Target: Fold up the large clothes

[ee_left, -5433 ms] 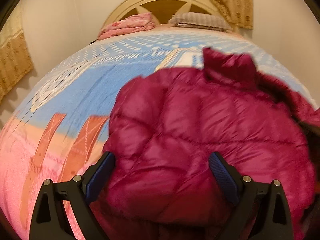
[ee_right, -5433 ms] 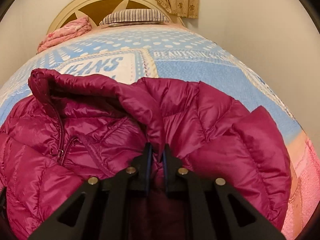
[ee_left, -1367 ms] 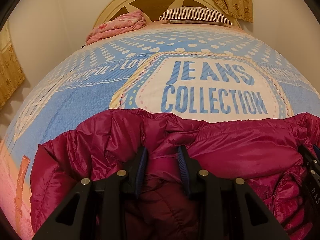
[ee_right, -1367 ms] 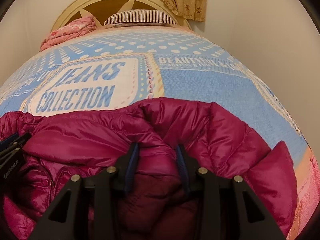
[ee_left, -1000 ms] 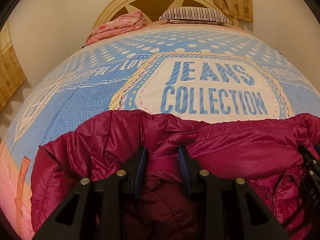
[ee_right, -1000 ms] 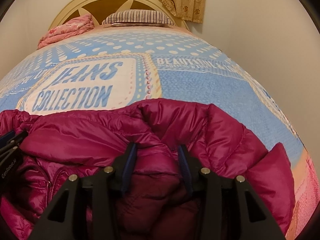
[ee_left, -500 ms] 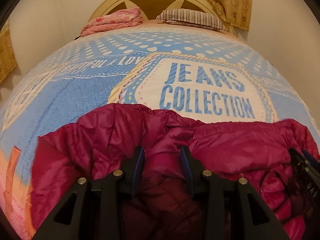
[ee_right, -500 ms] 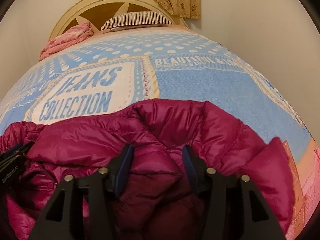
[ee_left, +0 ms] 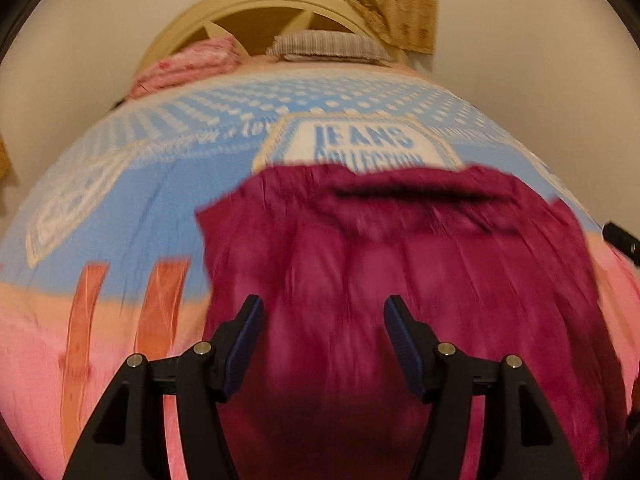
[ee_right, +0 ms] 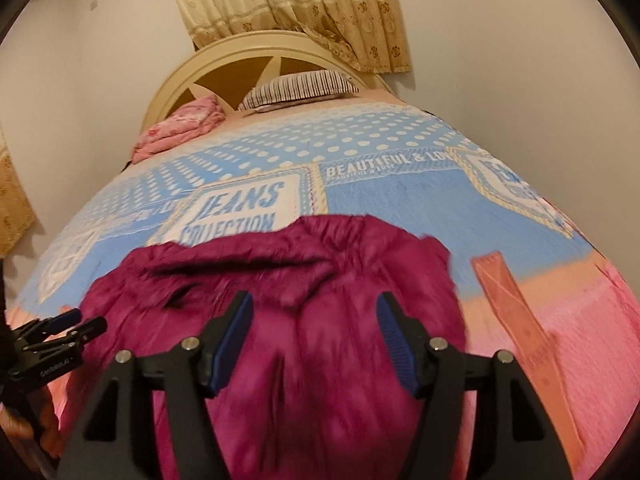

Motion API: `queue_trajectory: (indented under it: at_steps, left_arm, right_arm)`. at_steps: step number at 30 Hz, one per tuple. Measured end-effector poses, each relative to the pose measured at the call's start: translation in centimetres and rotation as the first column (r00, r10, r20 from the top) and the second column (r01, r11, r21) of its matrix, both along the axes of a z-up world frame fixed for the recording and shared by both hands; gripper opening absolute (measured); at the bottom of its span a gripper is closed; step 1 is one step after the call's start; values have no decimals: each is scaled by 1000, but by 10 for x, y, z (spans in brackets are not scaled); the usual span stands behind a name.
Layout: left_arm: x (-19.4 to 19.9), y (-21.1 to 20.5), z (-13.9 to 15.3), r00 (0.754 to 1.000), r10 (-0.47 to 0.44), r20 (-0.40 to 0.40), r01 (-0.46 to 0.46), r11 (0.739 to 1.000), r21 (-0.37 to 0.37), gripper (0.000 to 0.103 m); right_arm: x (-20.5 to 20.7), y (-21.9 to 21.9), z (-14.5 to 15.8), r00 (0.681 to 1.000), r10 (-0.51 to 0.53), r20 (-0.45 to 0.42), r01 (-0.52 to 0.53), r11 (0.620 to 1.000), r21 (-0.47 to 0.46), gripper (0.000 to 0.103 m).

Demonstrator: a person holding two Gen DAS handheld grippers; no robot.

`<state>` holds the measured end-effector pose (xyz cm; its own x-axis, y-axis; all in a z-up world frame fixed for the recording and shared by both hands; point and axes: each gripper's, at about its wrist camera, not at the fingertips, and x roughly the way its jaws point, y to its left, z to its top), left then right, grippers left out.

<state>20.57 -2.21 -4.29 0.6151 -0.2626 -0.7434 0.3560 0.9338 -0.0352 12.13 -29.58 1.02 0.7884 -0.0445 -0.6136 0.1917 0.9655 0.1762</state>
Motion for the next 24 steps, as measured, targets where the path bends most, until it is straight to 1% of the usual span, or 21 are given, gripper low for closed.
queue_trajectory:
  at_steps: [1, 4, 5, 8, 11, 14, 16, 18, 21, 24]
  left_arm:
    - [-17, 10, 0, 1000, -15, -4, 15, 1000, -3, 63]
    - [-61, 36, 1, 999, -35, -7, 35, 999, -2, 64]
    - [-79, 45, 1, 999, -42, -7, 42, 999, 4, 64]
    - [-120, 63, -4, 999, -45, -15, 45, 999, 17, 64]
    - [-153, 81, -11, 997, -57, -45, 58, 998, 15, 64]
    - [-188, 99, -15, 997, -52, -58, 53, 999, 11, 64]
    - [-203, 109, -15, 997, -50, -63, 50, 999, -10, 64]
    - [-217, 119, -13, 997, -39, -62, 38, 999, -22, 64]
    - [-234, 135, -6, 998, -19, -63, 16, 998, -57, 64]
    - [-245, 149, 0, 999, -4, -54, -1, 995, -98, 64]
  right_arm:
    - [-13, 1, 3, 1000, 2, 0, -2, 1000, 3, 66]
    - [-69, -3, 17, 1000, -16, 12, 16, 1000, 20, 66]
    - [-80, -5, 20, 1000, -22, 17, 22, 999, 23, 66]
    - [-129, -10, 33, 998, -46, 31, 46, 999, 18, 66]
    - [-184, -14, 44, 997, -74, 30, 74, 997, 7, 66]
    - [-226, -19, 56, 994, -107, 37, 107, 994, 7, 66]
    - [-261, -22, 71, 990, -132, 58, 132, 991, -3, 66]
    - [-288, -24, 87, 986, -149, 76, 151, 988, -23, 66]
    - [-328, -26, 116, 975, -172, 140, 180, 982, -52, 66]
    - [-362, -24, 141, 956, -196, 217, 210, 977, -43, 68]
